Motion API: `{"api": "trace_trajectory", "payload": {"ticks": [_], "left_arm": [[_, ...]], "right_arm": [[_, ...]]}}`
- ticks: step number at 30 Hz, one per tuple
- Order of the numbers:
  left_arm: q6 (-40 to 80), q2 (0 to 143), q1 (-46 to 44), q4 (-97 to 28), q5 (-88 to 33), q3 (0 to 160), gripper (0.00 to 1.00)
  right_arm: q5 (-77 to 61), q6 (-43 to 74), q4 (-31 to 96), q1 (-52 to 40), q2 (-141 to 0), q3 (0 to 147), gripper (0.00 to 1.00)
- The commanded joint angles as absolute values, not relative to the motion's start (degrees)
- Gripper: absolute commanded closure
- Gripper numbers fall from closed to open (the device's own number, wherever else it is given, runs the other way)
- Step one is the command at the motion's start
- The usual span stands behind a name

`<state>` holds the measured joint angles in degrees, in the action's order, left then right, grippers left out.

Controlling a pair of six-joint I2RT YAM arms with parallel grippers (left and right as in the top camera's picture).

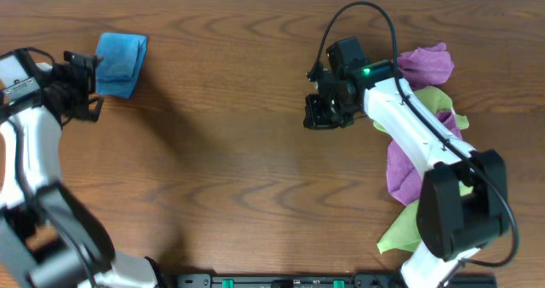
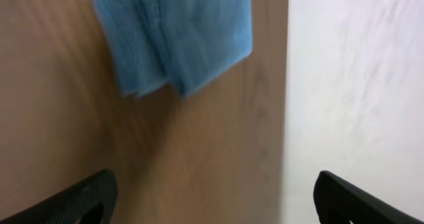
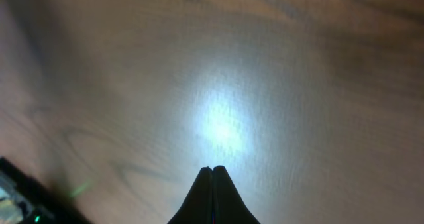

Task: Fold the cloth
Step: 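Release the blue cloth with the left gripper and retract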

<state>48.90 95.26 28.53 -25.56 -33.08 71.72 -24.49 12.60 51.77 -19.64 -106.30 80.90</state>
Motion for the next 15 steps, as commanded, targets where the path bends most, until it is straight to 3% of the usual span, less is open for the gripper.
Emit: {"api": "trace_trajectory", "payload": {"ticks": [1, 7, 15], "left_arm": [[31.6, 85.8, 27.7, -33.5, -25.9, 72.2, 0.05], [16.8, 69.5, 24.4, -49.3, -21.9, 71.3, 0.05], [7.9, 47.4, 15.6, -57.1, -22.0, 64.6, 0.05]], "right_arm": [[-23.5, 12.8, 52.9, -20.3, -99.5, 82.5, 0.98], [-15.4, 12.8, 58.9, -20.3, -88.9, 82.9, 0.99], [-12.2, 9.2, 69.4, -21.6, -75.6, 82.7, 0.98]]}}
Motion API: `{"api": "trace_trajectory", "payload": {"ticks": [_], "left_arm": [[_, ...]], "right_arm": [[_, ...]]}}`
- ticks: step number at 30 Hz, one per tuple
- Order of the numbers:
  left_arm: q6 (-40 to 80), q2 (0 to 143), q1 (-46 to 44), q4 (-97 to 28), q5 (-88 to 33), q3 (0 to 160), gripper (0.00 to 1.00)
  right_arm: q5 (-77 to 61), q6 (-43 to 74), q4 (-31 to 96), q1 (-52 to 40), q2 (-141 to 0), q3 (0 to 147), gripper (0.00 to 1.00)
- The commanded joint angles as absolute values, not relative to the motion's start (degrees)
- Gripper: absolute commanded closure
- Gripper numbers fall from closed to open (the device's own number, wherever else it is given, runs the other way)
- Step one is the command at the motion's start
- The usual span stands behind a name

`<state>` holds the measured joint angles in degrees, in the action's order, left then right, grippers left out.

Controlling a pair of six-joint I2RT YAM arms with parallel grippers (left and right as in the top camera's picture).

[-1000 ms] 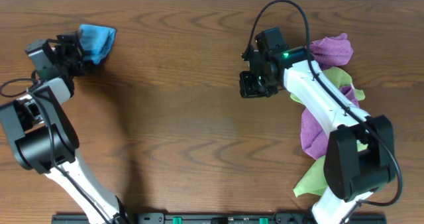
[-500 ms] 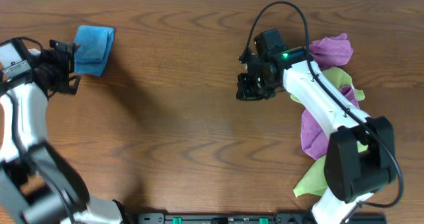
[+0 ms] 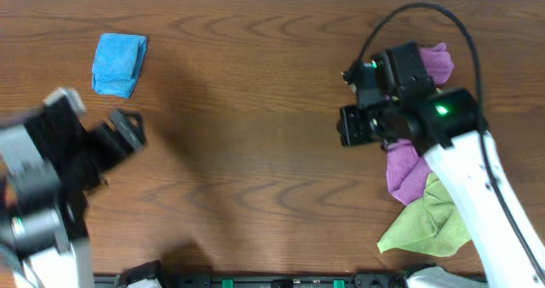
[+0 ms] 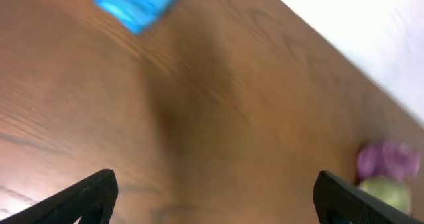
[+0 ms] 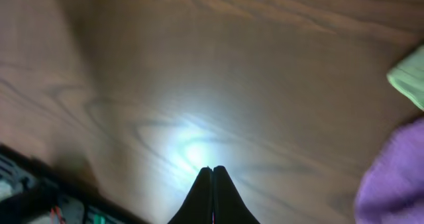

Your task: Fold the cloth

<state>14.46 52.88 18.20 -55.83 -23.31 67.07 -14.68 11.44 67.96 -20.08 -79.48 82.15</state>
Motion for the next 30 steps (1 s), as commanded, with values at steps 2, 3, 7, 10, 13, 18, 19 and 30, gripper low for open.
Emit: {"api": "trace_trajectory", "payload": {"ticks": [2, 3, 7, 10, 13, 18, 19, 30], "left_arm": [[5.6, 41.2, 12.8, -59.9, -22.0, 62.8, 0.05], [4.8, 39.1, 12.0, -61.1, -21.9, 62.0, 0.04], [1.5, 31.9, 9.6, -65.3, -22.3, 57.4, 0.05], [-1.8, 27.9, 9.2, -68.1, -23.6, 52.4, 0.04], [-2.8, 25.1, 9.2, -67.6, -30.8, 47.8, 0.04], [-1.2, 24.7, 9.2, -67.4, -32.0, 45.7, 0.04], [-0.7, 24.7, 9.2, -67.2, -32.0, 45.7, 0.04], [3.9, 24.7, 9.2, -66.7, -32.0, 45.7, 0.05]], "right_arm": [[-8.3, 9.2, 71.7, -23.4, -71.1, 81.9, 0.98], [-6.9, 9.2, 72.2, -24.3, -69.3, 81.2, 0.98], [-4.4, 9.7, 71.6, -28.1, -60.6, 74.8, 0.98], [-4.3, 10.7, 69.6, -29.6, -54.0, 67.6, 0.98], [-4.3, 12.1, 68.1, -29.8, -47.5, 59.6, 0.98], [-4.3, 12.8, 67.5, -29.8, -42.3, 53.8, 0.09], [-4.3, 12.8, 67.5, -29.8, -42.3, 53.8, 0.01], [-4.5, 12.8, 67.1, -29.8, -42.4, 53.8, 0.01]]}}
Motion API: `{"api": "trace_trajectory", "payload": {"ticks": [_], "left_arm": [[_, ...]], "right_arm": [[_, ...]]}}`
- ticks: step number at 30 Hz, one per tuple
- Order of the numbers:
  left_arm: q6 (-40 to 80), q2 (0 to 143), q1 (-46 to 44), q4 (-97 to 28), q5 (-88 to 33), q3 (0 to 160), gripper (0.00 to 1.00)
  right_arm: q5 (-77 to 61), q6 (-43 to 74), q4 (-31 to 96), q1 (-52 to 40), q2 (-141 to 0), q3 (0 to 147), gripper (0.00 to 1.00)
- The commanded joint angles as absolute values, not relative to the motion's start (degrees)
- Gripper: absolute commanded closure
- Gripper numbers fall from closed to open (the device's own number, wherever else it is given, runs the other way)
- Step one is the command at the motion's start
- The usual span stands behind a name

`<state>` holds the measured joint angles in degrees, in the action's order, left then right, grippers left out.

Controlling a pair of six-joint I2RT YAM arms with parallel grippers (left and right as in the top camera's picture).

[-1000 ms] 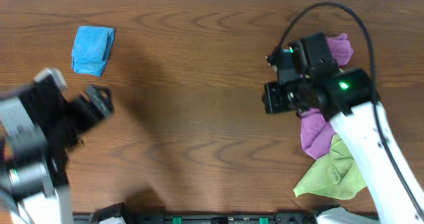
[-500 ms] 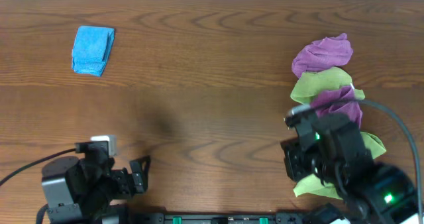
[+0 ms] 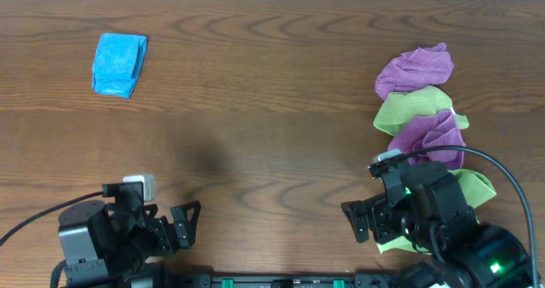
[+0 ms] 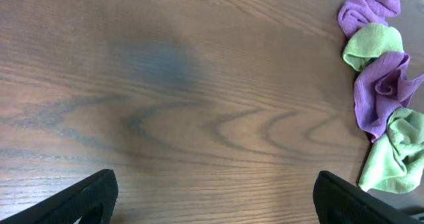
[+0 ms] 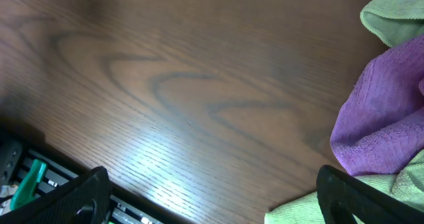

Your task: Fold the cloth

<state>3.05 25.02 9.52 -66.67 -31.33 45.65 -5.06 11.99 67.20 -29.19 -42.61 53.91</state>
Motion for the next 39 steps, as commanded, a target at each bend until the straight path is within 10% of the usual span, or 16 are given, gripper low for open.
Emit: {"api": "trace_trajectory", "payload": {"ticks": [1, 14, 39], "left_arm": [[3.9, 24.7, 9.2, -66.7, -32.0, 45.7, 0.05], [3.9, 24.3, 8.9, -66.1, -27.2, 45.7, 0.05], [-6.2, 8.6, 4.8, -26.1, -18.8, 12.3, 0.04]], "right_arm": [[-4.5, 12.8, 67.1, -29.8, -42.4, 53.8, 0.01], [-4.5, 12.8, 67.1, -29.8, -42.4, 53.8, 0.01], [-4.5, 12.8, 67.1, -29.8, -42.4, 53.8, 0.01]]}}
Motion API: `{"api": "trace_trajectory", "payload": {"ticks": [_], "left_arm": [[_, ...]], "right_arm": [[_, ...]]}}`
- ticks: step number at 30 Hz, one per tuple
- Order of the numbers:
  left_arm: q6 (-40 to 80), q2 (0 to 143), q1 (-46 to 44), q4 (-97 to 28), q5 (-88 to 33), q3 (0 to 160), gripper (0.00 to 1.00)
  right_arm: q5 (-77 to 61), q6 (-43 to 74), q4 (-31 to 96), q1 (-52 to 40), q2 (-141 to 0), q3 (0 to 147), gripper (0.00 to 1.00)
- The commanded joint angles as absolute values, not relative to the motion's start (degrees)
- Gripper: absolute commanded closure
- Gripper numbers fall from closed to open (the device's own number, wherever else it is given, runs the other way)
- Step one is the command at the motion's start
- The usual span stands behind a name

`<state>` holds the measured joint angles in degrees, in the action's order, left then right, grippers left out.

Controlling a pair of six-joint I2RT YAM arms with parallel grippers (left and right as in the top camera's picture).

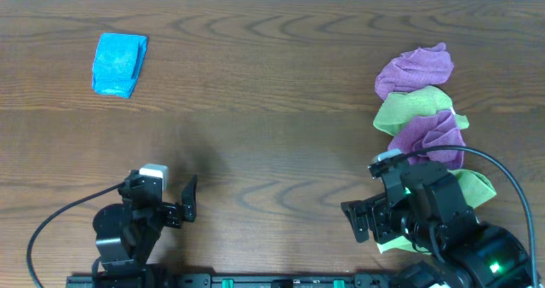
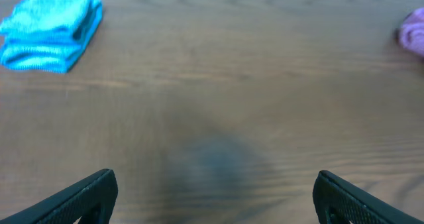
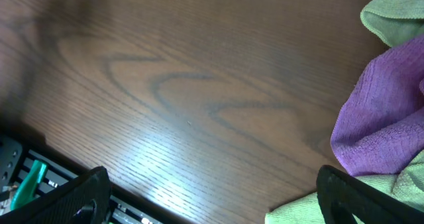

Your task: Fold the cloth

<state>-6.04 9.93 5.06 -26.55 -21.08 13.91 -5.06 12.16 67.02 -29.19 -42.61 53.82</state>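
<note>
A folded blue cloth [image 1: 119, 64] lies at the far left of the wooden table [image 1: 272, 109]; the left wrist view shows the blue cloth [image 2: 50, 32] far ahead. A pile of crumpled purple and green cloths [image 1: 421, 109] sits at the right. My left gripper [image 1: 162, 204] hangs open and empty at the near left edge, its left gripper [image 2: 212, 197] jaws wide apart. At the near right, my right gripper [image 1: 375, 224] is open beside the pile, and the right gripper [image 3: 212, 197] holds nothing.
In the right wrist view a purple cloth [image 3: 377, 118] and green cloths [image 3: 391, 12] lie just right of the fingers. A black rail with green clips [image 3: 26, 184] runs along the table's near edge.
My left arm has turned at the near edge: its wrist view showed the purple and green pile, and now it faces the blue cloth. The right arm has not moved.
My left gripper was open right beside the folded blue cloth at the far left, and the right gripper was shut over mid-table. Then both arms were further back. Then both stood open at the near edge, where they remain, the blue cloth left folded.
</note>
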Motion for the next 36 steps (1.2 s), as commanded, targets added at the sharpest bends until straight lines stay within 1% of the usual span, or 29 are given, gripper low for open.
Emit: {"api": "trace_trajectory", "payload": {"ticks": [1, 6, 14, 21, 36], "left_arm": [[-6.2, 8.4, 4.8, -26.1, -18.5, 11.6, 0.05], [-5.4, 7.1, 4.8, -25.9, -17.8, 7.3, 0.05], [-5.7, 6.3, 4.8, -25.7, -17.3, 7.4, 0.05], [-5.8, 0.3, 4.8, -25.7, -17.6, 7.4, 0.05], [-5.8, 0.2, 4.8, -25.7, -17.6, 7.4, 0.05]], "right_arm": [[-4.5, 12.8, 67.1, -29.8, -42.4, 53.8, 0.01], [-4.5, 12.8, 67.1, -29.8, -42.4, 53.8, 0.01], [-4.5, 12.8, 67.1, -29.8, -42.4, 53.8, 0.01], [-4.5, 12.8, 67.1, -29.8, -42.4, 53.8, 0.01], [-4.5, 12.8, 67.1, -29.8, -42.4, 53.8, 0.01]]}}
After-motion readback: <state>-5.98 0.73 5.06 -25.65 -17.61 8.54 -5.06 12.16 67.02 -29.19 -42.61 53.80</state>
